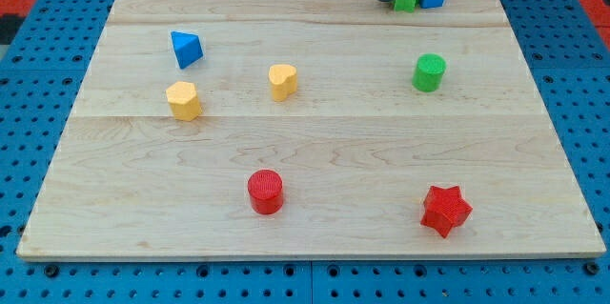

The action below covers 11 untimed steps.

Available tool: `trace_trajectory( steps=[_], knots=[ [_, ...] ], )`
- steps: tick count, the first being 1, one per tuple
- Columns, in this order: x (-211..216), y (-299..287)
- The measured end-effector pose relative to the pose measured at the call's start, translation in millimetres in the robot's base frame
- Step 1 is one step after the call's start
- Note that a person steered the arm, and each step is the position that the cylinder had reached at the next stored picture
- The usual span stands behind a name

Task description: Move the arm left to the blue triangle

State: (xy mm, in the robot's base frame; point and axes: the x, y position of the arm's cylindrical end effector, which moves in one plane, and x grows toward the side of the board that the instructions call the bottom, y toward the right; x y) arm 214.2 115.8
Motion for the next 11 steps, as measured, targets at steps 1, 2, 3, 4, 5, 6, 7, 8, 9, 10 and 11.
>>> trace_trajectory(
  steps=[1, 2, 3, 4, 5, 6, 7, 8, 9, 10, 11],
  knots=[
    [5, -22],
    [26, -61],
    [48, -109],
    [71, -174],
    [98, -217],
    [130, -241],
    [149, -289],
    [152, -342],
    [133, -345],
    [120, -310],
    [120, -290]
  ],
)
